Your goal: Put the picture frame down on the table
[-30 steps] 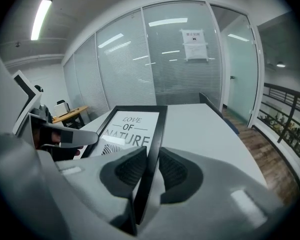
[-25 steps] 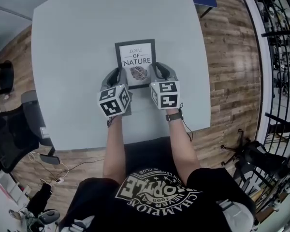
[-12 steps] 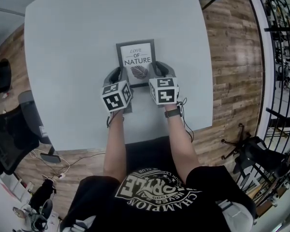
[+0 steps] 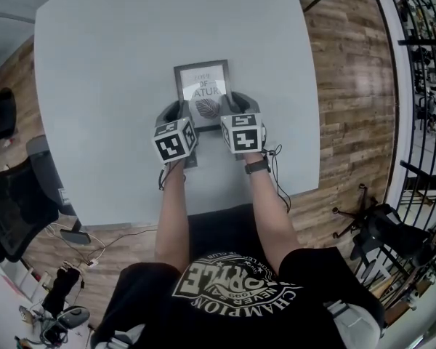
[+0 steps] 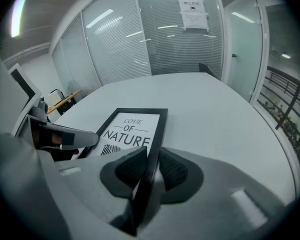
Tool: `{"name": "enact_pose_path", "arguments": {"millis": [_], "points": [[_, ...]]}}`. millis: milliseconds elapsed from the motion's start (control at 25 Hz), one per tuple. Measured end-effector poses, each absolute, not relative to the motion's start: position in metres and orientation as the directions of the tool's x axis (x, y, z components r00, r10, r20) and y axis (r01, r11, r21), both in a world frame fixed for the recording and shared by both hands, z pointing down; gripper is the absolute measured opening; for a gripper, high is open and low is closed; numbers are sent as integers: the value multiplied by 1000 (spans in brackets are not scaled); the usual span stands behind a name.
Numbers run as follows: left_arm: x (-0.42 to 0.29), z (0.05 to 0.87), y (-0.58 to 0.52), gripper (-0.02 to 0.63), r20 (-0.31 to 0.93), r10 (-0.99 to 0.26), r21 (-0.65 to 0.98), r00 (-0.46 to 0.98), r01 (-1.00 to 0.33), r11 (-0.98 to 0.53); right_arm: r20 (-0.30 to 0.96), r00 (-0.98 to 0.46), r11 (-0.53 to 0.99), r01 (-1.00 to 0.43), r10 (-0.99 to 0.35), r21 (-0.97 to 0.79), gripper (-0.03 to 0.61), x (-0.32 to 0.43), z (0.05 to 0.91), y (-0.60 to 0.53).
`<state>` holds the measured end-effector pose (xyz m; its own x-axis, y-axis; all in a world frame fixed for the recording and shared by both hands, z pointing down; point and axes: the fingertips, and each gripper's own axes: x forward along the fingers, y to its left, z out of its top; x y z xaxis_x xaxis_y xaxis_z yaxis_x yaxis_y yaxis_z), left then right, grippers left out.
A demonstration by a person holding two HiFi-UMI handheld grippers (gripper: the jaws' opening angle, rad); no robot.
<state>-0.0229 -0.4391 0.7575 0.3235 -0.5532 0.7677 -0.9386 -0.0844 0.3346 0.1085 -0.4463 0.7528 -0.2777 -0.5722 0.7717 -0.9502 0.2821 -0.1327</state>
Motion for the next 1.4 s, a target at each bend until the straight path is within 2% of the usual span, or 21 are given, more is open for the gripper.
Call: {"name": "enact_pose_path", "arguments": {"millis": [400,680,1240,1400], "points": [[-16,760,-431,66,770,-541,330,339,-937,-116,773,-261,271,-955,-578,-120,80,114,753,-440],[-28,717,-419,67,714,-603,340,355,-929,-145,694,-285,266,-954,-661,-138,78,110,703,-431],[-56,534,-341,66,432,-828,217,357,-932,-289,394,-303,285,-953,-868,-104,72,94,531,-345],[-54,470,-323,48,308,-877,139,369,-929,-342,287,-290,281,-957,-913,-75,40,95,476,-320]]}}
